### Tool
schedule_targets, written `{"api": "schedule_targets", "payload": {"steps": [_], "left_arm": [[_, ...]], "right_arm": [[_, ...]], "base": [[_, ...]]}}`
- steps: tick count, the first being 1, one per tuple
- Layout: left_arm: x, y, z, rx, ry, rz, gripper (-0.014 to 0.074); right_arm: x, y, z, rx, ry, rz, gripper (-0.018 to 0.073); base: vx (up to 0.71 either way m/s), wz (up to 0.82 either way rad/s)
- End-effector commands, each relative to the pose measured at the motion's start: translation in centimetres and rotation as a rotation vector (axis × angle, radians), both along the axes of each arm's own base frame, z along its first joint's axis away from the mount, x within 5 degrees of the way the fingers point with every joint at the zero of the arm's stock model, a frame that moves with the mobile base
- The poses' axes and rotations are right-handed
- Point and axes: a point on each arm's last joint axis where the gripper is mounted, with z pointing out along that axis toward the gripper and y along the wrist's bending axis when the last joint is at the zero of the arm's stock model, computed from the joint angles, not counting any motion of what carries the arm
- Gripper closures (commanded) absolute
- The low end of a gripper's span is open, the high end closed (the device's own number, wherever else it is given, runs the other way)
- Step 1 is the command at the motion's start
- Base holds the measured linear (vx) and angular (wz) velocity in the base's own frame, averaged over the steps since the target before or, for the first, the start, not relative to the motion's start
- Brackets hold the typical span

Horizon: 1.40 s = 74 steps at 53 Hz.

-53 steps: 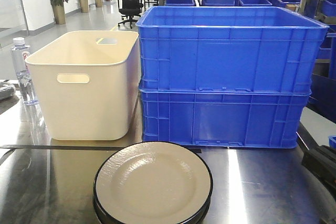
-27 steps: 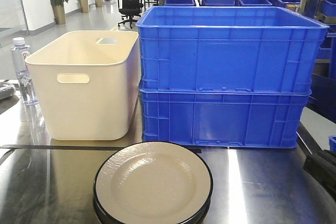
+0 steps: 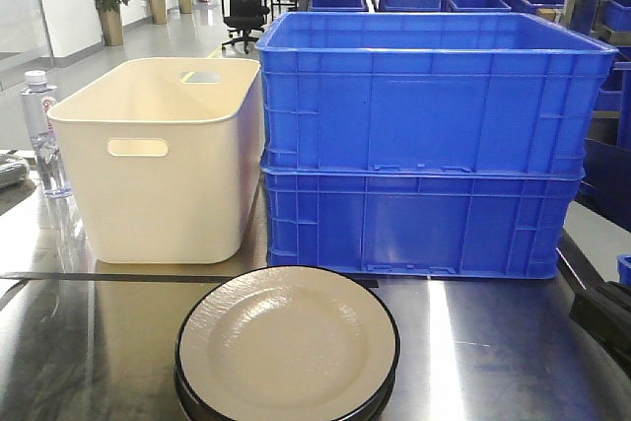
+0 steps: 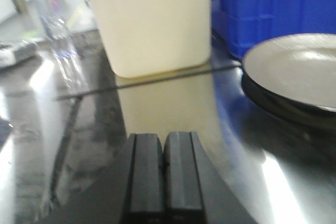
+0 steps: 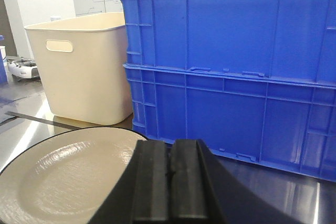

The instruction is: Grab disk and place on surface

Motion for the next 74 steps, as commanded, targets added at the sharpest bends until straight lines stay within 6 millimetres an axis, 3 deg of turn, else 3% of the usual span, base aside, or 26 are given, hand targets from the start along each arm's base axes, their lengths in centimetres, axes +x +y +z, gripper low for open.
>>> {"api": "schedule_targets", "payload": {"steps": [1, 13, 22, 74], "left_arm": [[0.1, 0.6, 0.6, -0.076, -0.209, 0.07, 0.0598], [-0.5, 0.8, -5.9, -0.042, -0.197, 0.091, 0.0598], [-1.0, 0.8, -8.8, -0.047, -0.24, 0.091, 0.0598], [-0.9, 0.8, -8.9, -0.052, -0.208, 0.092, 0.0598]], "right_arm": [[-0.1, -0.2, 1.1, 0.009, -0.035, -0.019, 0.0568], [-0.1, -0.2, 1.1, 0.009, -0.035, -0.019, 0.0568], [-0.1, -0.2, 1.1, 0.009, -0.035, -0.02, 0.0568], [-0.1, -0.2, 1.1, 0.009, -0.035, -0.018, 0.0568]], "base": [[0.0, 0.0], [0.0, 0.0], [0.0, 0.0], [0.0, 0.0]]}}
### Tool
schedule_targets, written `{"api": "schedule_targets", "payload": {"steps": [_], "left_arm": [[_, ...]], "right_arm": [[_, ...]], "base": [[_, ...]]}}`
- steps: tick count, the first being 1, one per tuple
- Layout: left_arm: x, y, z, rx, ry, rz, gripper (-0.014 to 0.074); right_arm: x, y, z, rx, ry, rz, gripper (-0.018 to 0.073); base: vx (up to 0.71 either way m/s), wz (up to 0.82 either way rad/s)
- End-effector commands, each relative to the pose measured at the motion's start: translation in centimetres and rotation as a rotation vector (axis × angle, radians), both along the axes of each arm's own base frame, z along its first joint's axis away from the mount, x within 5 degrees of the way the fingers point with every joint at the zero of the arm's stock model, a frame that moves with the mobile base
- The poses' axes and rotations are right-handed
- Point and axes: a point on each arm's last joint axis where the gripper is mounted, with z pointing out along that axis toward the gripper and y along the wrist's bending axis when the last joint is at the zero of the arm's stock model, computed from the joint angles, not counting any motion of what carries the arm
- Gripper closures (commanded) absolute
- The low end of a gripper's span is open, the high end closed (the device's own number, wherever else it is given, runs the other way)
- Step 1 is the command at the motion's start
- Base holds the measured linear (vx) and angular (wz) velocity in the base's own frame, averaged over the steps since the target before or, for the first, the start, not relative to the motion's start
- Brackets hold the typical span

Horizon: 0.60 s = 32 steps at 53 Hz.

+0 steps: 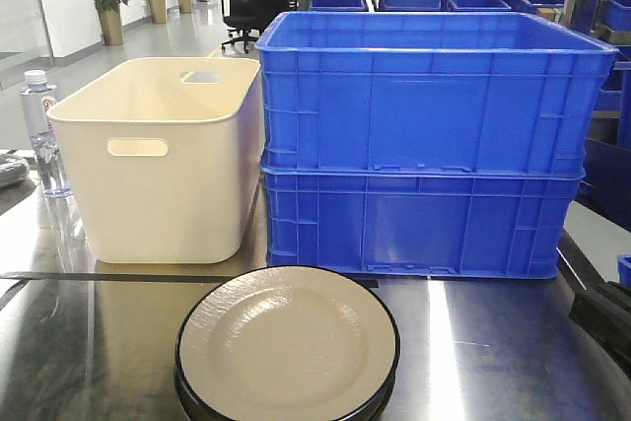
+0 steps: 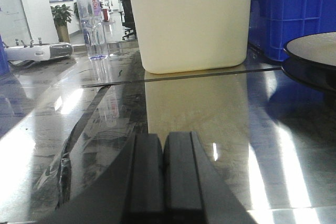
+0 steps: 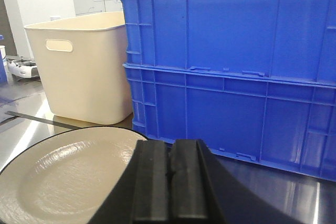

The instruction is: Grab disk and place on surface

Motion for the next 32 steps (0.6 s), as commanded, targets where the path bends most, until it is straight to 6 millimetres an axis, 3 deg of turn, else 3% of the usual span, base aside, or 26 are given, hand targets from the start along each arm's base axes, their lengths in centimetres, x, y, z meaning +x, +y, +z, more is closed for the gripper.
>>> {"api": "schedule_targets", "payload": {"steps": [1, 15, 24, 32], "left_arm": [[-0.1, 0.0, 0.4, -0.015, -0.088, 0.004, 0.0598], [-0.1, 0.0, 0.4, -0.015, -0.088, 0.004, 0.0598], [-0.1, 0.0, 0.4, -0.015, -0.088, 0.004, 0.0598], [-0.1, 0.0, 0.4, -0.015, -0.088, 0.004, 0.0598]], "right_arm": [[-0.1, -0.2, 1.1, 0.009, -0.035, -0.021, 0.0568], [-0.3, 0.3, 0.4, -0.133, -0.014, 0.046, 0.0568], [-0.1, -0.3, -0.5, -0.069, 0.103, -0.019, 0.0568], [-1.5, -1.2, -2.7, -0.087, 0.023, -0.062, 0.0568]], "base": [[0.0, 0.0], [0.0, 0.0], [0.0, 0.0], [0.0, 0.0]]}}
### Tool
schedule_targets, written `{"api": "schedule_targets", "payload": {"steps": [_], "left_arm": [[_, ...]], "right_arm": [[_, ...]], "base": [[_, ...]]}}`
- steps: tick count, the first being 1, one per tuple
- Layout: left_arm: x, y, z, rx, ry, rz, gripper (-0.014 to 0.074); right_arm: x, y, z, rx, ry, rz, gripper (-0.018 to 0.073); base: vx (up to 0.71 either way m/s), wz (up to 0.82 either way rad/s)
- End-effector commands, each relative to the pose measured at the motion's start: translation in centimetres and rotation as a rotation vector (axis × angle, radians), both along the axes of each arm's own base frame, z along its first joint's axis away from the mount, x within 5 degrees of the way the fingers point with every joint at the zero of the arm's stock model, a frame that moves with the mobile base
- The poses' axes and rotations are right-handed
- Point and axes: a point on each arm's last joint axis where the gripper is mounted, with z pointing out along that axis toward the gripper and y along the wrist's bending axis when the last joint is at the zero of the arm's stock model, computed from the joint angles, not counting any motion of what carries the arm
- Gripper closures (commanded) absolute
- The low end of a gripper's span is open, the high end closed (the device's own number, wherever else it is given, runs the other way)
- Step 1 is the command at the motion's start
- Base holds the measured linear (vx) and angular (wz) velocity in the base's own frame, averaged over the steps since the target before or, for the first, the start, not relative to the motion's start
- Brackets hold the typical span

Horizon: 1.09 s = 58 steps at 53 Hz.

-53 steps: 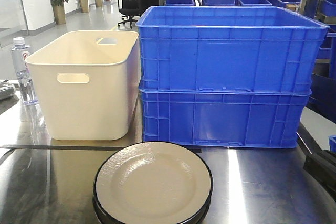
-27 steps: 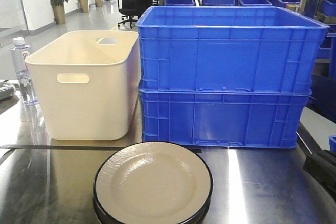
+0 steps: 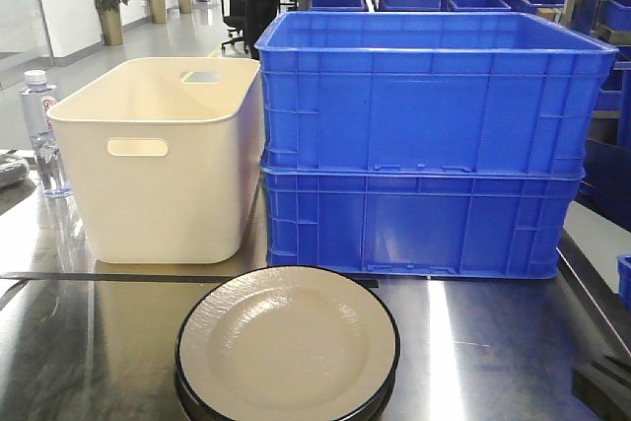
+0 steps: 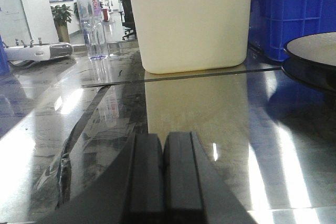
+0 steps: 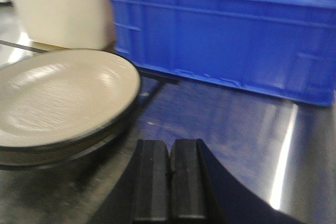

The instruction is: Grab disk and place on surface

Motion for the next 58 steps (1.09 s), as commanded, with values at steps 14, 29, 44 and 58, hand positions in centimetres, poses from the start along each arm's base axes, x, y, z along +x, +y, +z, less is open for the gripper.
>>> {"api": "schedule_targets", "payload": {"steps": [14, 29, 44, 58], "left_arm": [[-0.1, 0.0, 0.4, -0.015, -0.088, 0.004, 0.0598], [-0.1, 0.0, 0.4, -0.015, -0.088, 0.004, 0.0598], [-0.1, 0.0, 0.4, -0.015, -0.088, 0.004, 0.0598], [-0.1, 0.0, 0.4, -0.015, -0.088, 0.004, 0.0598]], "right_arm": [[-6.1, -3.0, -7.5, 0.105, -0.354, -0.122, 0.0568], [-7.3, -3.4, -10.5, 0.086, -0.352, -0.15, 0.0568], [-7.3, -3.4, -10.5, 0.086, -0.355, -0.149, 0.0568], [-7.3, -3.4, -10.5, 0.086, -0.355, -0.149, 0.0568]], "base": [[0.0, 0.0], [0.0, 0.0], [0.0, 0.0], [0.0, 0.0]]}}
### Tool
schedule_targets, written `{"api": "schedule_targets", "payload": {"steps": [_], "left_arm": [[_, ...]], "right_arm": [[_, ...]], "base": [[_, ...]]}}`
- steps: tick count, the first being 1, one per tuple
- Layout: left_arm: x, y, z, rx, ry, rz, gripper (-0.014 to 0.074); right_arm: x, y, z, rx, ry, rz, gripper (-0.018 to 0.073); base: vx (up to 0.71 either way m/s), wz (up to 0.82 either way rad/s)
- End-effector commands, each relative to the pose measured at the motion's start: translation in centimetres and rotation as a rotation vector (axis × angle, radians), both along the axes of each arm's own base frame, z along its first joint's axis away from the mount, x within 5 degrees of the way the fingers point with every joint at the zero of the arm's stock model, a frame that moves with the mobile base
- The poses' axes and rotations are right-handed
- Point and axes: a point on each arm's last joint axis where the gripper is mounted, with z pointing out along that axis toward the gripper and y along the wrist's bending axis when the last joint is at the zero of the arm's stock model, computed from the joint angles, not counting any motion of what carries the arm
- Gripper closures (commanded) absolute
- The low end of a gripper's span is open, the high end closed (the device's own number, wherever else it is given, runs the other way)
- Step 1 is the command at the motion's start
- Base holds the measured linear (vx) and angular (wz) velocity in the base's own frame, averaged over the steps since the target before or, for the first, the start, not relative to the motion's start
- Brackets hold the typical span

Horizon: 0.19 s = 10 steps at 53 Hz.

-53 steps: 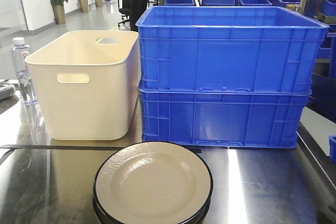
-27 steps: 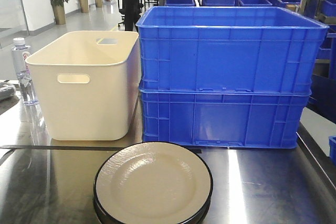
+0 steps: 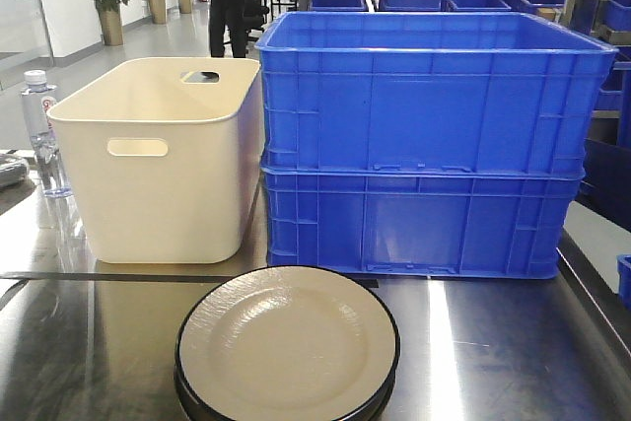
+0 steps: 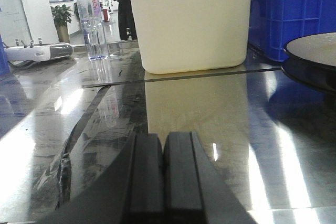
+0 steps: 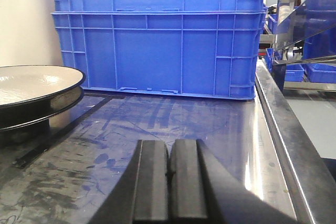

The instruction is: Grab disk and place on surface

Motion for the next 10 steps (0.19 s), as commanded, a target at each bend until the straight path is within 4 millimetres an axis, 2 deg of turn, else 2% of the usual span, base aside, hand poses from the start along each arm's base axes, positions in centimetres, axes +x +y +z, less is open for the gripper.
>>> {"api": "schedule_targets", "payload": {"steps": [1, 10], "left_arm": [[-0.11, 0.03, 0.41, -0.015, -0.087, 0.004, 0.0598], [-0.11, 0.03, 0.41, -0.015, -0.087, 0.004, 0.0598]], "right_arm": [[0.0, 0.04, 0.02, -0.009, -0.059, 0.0, 0.0568], [0.0, 0.04, 0.02, -0.009, -0.059, 0.0, 0.0568]], "base": [[0.0, 0.0], [0.0, 0.0]]}}
